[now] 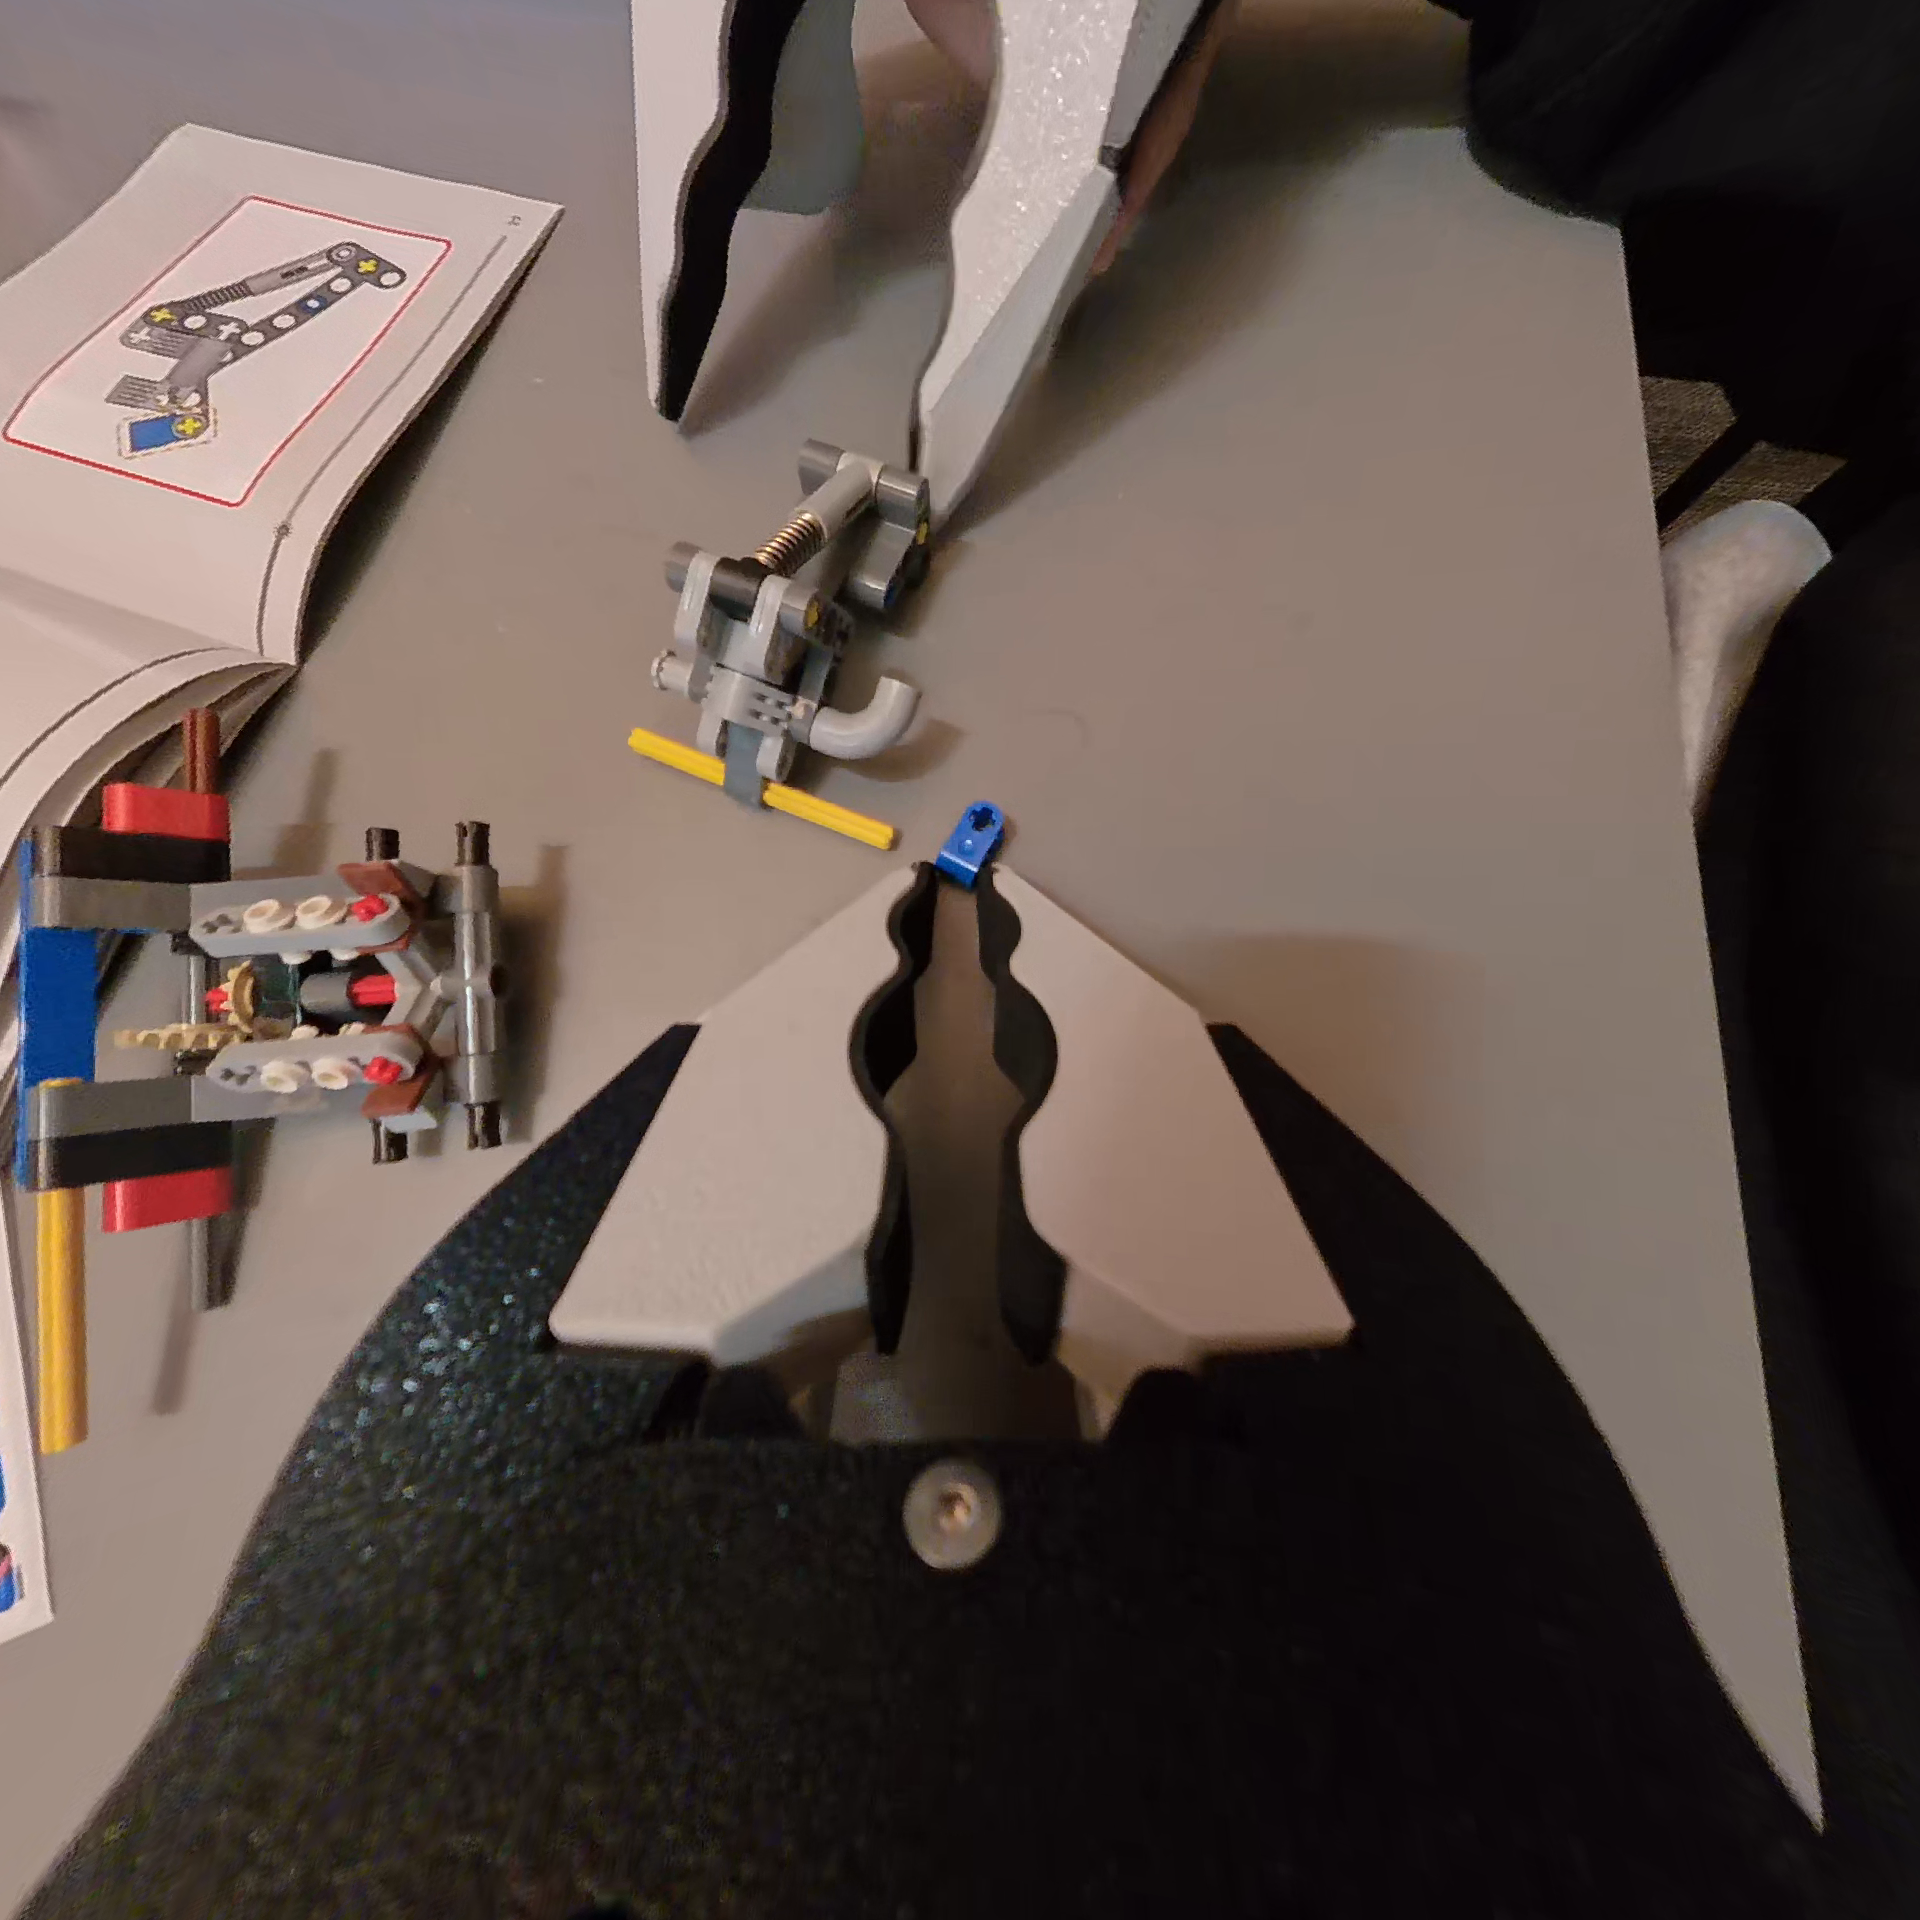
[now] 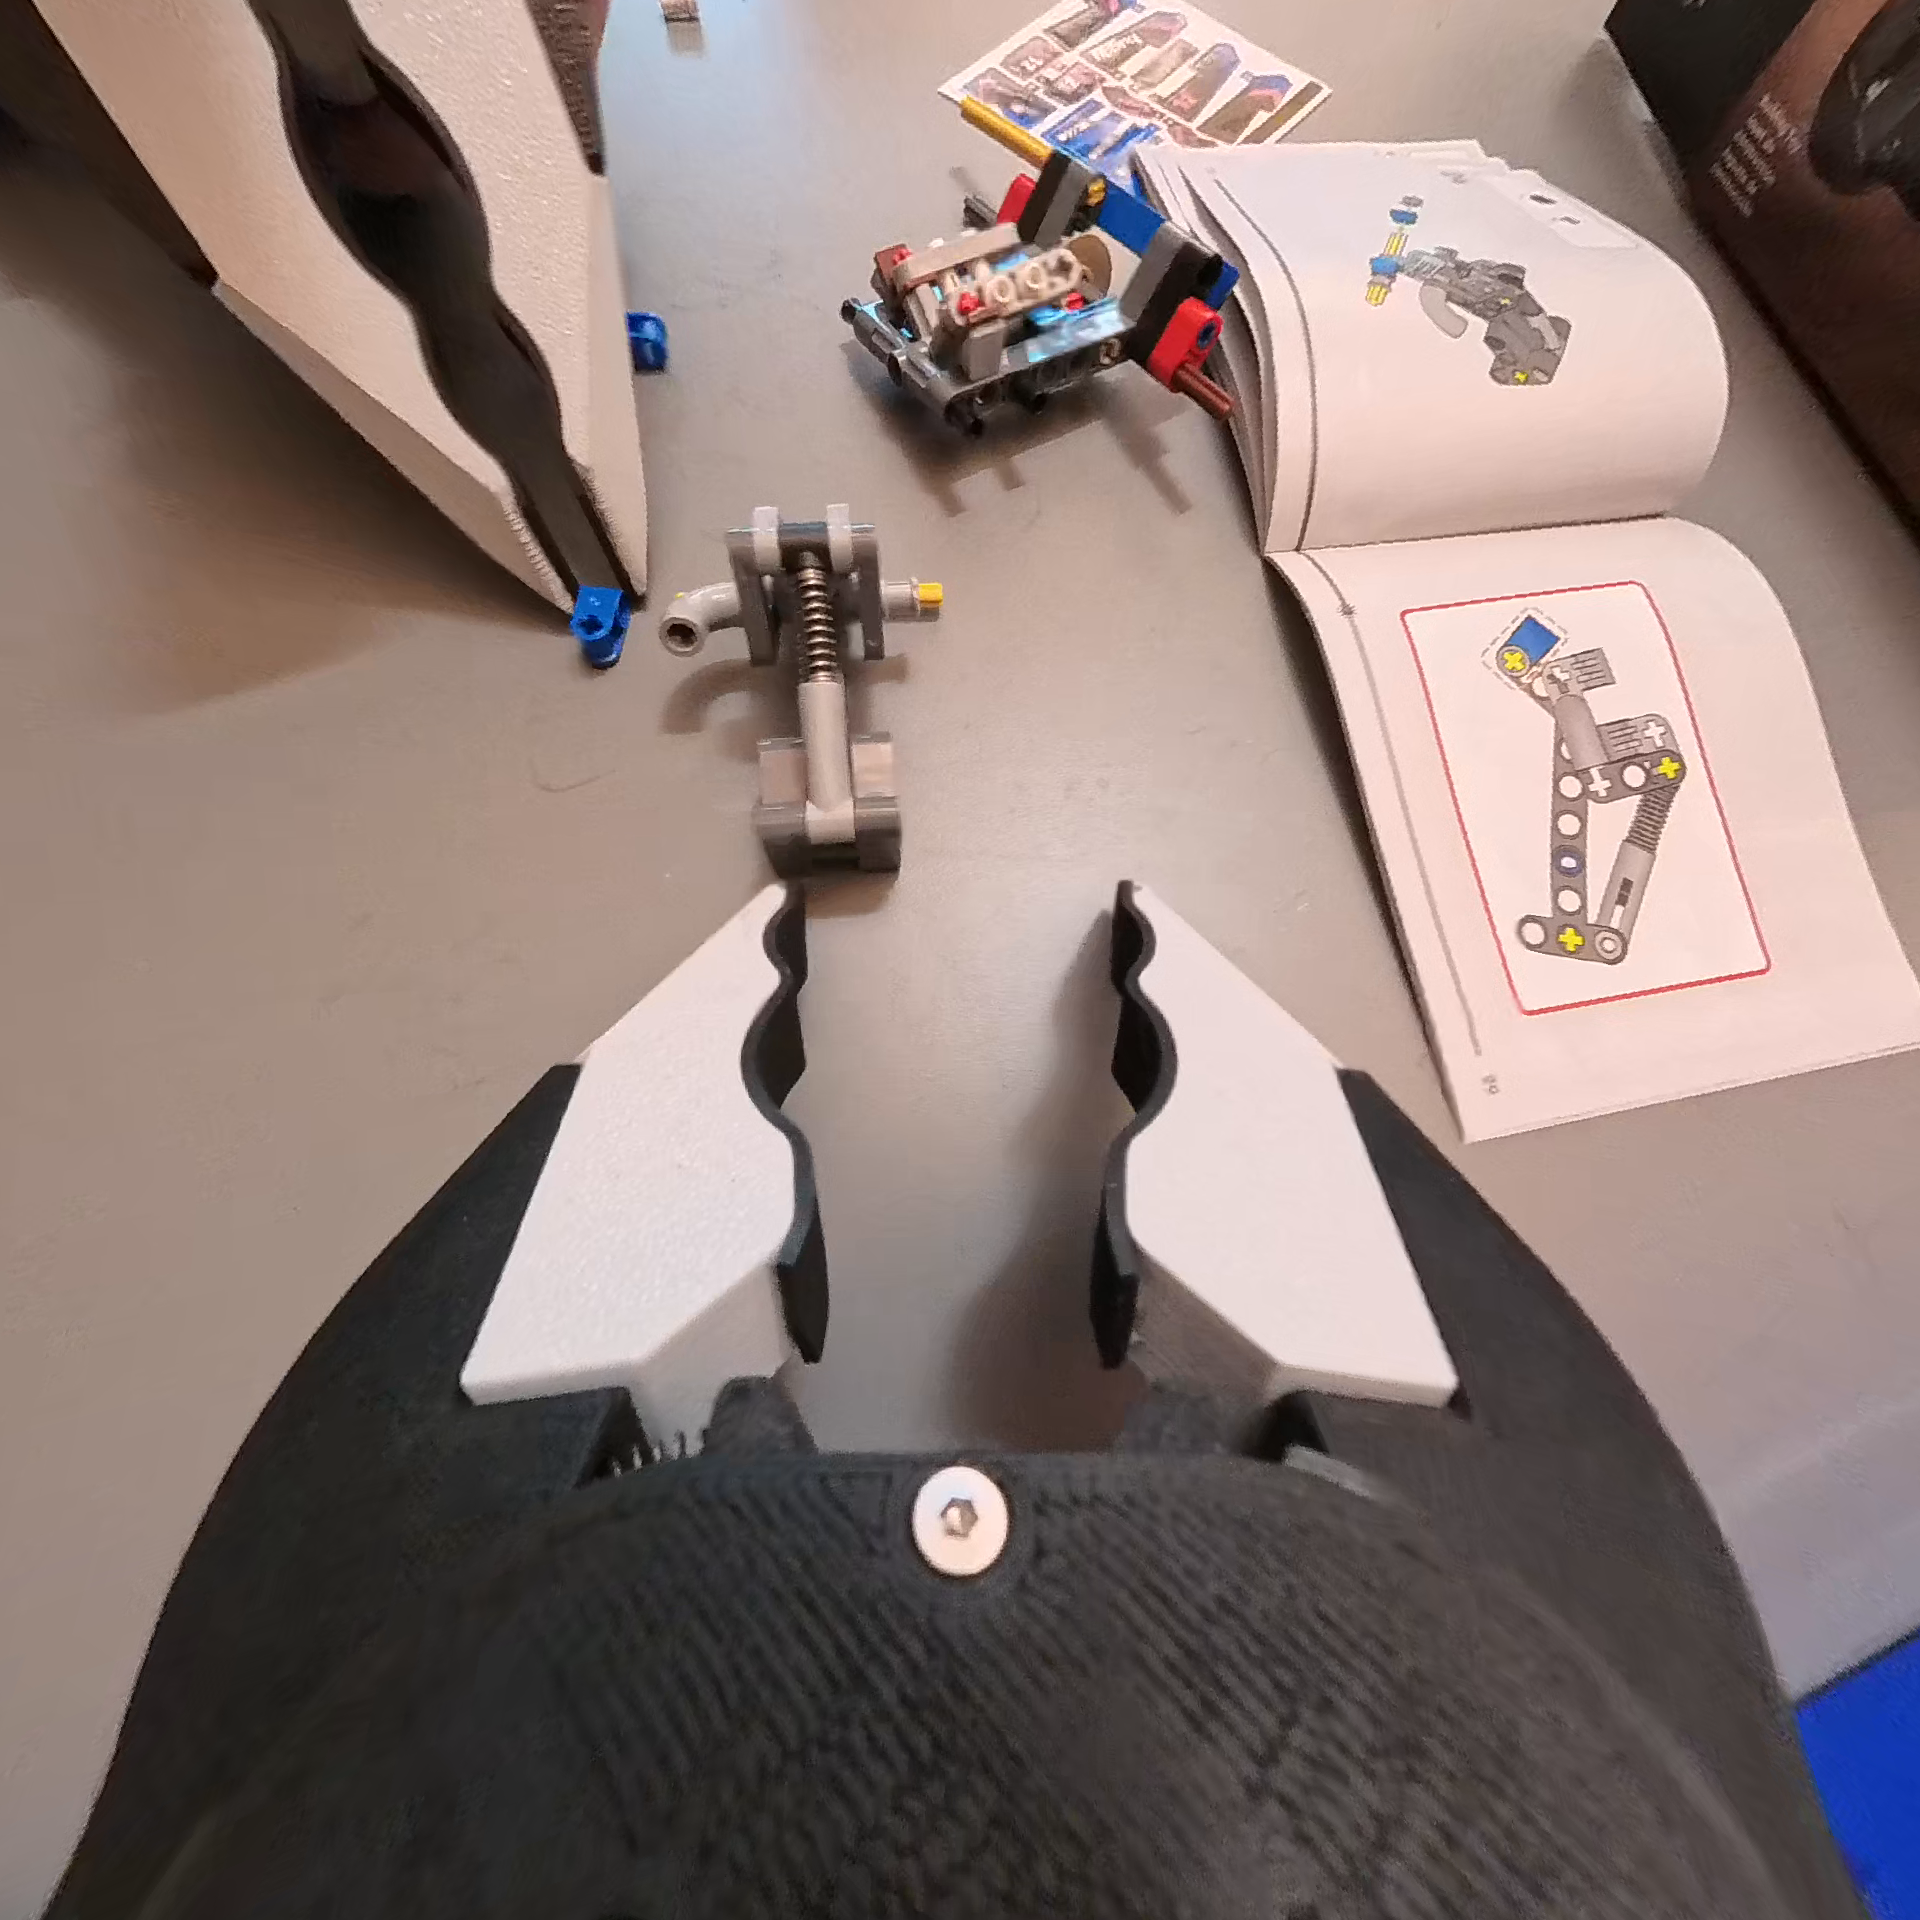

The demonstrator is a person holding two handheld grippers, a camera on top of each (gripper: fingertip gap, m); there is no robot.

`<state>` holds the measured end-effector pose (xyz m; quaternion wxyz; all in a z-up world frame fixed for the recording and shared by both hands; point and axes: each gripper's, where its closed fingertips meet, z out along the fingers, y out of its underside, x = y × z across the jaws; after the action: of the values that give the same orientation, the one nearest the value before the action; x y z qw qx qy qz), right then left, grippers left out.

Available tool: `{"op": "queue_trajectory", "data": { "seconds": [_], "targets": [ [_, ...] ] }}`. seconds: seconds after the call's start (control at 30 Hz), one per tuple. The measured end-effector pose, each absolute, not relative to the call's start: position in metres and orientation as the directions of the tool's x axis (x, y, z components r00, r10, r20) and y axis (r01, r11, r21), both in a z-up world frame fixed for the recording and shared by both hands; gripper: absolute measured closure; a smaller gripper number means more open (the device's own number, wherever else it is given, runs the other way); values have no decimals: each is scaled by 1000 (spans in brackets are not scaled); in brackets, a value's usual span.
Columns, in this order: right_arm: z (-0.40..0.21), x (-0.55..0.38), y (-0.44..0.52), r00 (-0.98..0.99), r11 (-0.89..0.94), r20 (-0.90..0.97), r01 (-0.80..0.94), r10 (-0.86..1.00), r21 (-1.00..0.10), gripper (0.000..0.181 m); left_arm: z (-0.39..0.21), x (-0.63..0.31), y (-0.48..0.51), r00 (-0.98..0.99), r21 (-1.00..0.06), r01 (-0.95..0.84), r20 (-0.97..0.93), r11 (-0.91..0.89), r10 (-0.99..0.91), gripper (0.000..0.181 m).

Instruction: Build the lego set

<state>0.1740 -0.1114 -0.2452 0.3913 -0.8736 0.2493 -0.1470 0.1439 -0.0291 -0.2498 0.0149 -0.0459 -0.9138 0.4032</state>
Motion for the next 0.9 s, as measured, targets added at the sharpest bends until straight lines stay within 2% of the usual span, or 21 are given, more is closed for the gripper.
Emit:
{"op": "queue_trajectory", "data": {
  "seconds": [0.07, 0.13, 0.2, 0.3, 0.37, 0.43, 0.6, 0.67, 0.77, 0.9],
  "targets": [
    [-244, 169, -112, 822, -558, 50, -339, -567, -757, 117, -250, 144, -29, -995, -738, 70, -7, 671, 96, 176],
    [-240, 158, -113, 794, -532, 6, -401, -607, -746, 120, -250, 145, -30, -996, -739, 74, -17, 670, 92, 176],
    [-233, 146, -105, 774, -517, -1, -423, -633, -744, 133, -250, 148, -32, -996, -739, 81, -38, 669, 78, 176],
    [-227, 130, -72, 788, -530, 55, -360, -614, -768, 146, -250, 149, -33, -996, -739, 87, -46, 668, 79, 176],
    [-235, 124, -57, 787, -560, 71, -369, -613, -742, 162, -250, 151, -33, -997, -739, 75, -39, 669, 69, 175],
    [-239, 127, -53, 752, -574, 109, -392, -650, -719, 166, -249, 152, -33, -997, -739, 69, -35, 670, 63, 174],
    [-225, 133, -53, 636, -526, 164, -435, -754, -731, 163, -236, 152, -22, -987, -740, 159, -103, 654, 123, 172],
    [-228, 141, -58, 611, -538, 214, -415, -762, -733, 155, -226, 160, -19, -983, -749, 183, -135, 636, 124, 173],
    [-229, 153, -66, 611, -540, 221, -406, -761, -738, 155, -228, 165, -17, -989, -745, 141, -72, 652, 132, 170],
    [-239, 174, -109, 552, -602, 324, -452, -768, -658, 155, -223, 178, -22, -993, -750, 118, -74, 650, 95, 168]
  ]
}}
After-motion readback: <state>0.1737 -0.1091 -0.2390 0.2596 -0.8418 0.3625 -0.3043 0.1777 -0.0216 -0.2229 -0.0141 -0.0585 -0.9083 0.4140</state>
